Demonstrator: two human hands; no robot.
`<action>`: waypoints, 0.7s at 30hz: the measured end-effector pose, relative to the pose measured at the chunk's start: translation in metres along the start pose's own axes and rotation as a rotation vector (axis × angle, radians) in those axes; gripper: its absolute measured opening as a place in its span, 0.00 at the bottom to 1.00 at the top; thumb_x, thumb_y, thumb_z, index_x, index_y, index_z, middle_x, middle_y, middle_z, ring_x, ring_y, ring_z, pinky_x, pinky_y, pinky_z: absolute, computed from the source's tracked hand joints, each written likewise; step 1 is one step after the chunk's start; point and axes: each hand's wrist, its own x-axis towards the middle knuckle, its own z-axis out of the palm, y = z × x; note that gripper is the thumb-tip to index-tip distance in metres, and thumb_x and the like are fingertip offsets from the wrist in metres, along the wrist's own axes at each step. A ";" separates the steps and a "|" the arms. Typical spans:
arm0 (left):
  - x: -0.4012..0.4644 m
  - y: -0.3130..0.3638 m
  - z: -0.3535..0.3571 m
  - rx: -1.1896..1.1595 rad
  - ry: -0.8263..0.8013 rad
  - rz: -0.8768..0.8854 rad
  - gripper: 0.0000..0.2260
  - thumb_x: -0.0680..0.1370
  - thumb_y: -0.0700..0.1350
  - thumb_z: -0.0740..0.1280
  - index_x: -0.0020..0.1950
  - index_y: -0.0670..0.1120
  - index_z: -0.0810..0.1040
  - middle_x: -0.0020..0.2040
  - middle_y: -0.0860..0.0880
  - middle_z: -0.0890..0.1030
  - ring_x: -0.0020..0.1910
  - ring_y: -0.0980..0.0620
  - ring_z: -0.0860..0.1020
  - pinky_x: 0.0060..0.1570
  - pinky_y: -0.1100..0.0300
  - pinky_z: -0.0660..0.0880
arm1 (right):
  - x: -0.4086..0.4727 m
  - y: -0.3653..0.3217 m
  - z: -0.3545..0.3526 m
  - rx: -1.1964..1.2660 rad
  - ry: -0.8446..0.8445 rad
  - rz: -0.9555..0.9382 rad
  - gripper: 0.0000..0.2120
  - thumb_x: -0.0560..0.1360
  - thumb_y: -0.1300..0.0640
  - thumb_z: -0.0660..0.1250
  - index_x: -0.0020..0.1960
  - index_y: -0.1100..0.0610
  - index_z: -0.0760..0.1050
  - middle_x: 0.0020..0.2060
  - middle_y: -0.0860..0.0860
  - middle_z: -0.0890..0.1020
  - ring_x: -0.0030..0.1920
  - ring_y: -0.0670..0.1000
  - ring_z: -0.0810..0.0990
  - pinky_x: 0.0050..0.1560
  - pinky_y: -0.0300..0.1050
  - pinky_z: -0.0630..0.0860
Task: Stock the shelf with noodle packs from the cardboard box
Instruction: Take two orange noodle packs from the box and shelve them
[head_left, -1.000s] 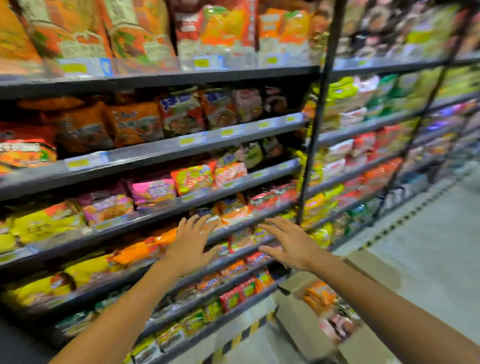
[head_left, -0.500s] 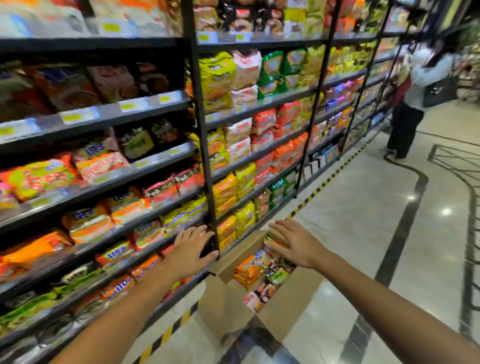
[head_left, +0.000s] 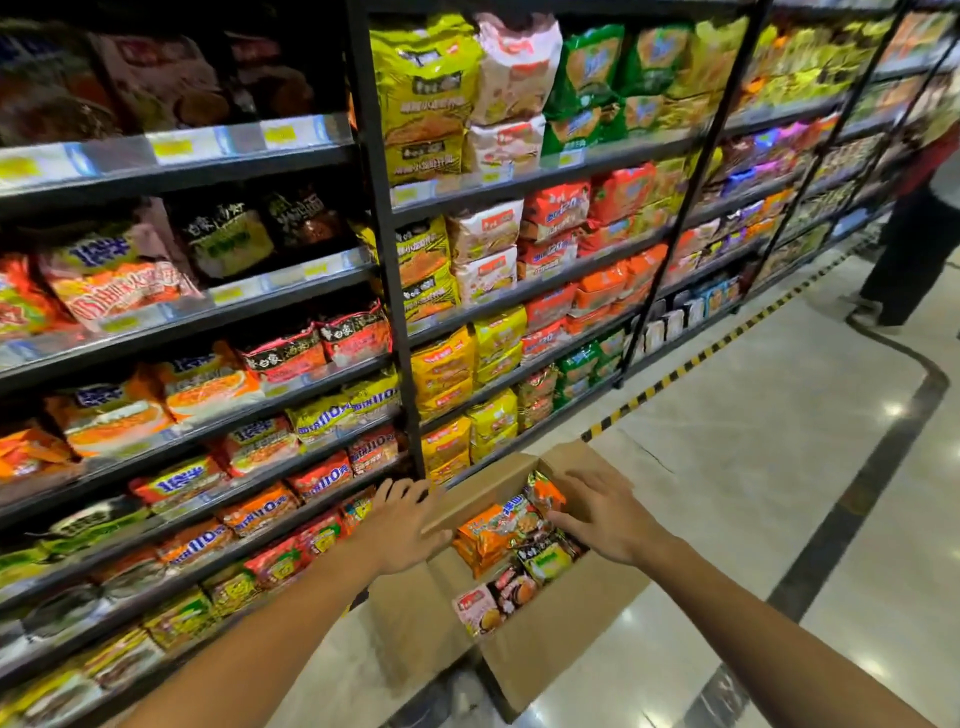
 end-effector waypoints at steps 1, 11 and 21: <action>0.018 -0.002 0.004 -0.015 -0.020 -0.005 0.44 0.71 0.75 0.37 0.80 0.52 0.53 0.79 0.48 0.57 0.77 0.42 0.54 0.77 0.43 0.45 | 0.017 0.011 0.003 0.003 -0.011 0.005 0.37 0.77 0.28 0.51 0.79 0.47 0.59 0.77 0.50 0.63 0.76 0.53 0.59 0.75 0.51 0.58; 0.165 -0.025 0.025 -0.185 -0.061 -0.095 0.23 0.82 0.56 0.57 0.74 0.47 0.67 0.73 0.46 0.68 0.72 0.43 0.66 0.71 0.49 0.60 | 0.166 0.106 0.025 0.118 -0.218 0.073 0.38 0.74 0.23 0.52 0.76 0.45 0.64 0.72 0.50 0.72 0.71 0.55 0.69 0.70 0.54 0.68; 0.294 -0.037 0.111 -0.352 -0.213 -0.298 0.31 0.79 0.61 0.53 0.79 0.48 0.61 0.75 0.47 0.68 0.73 0.44 0.67 0.70 0.54 0.63 | 0.317 0.191 0.088 0.174 -0.426 0.005 0.44 0.71 0.23 0.50 0.77 0.49 0.63 0.73 0.53 0.70 0.73 0.55 0.67 0.70 0.52 0.70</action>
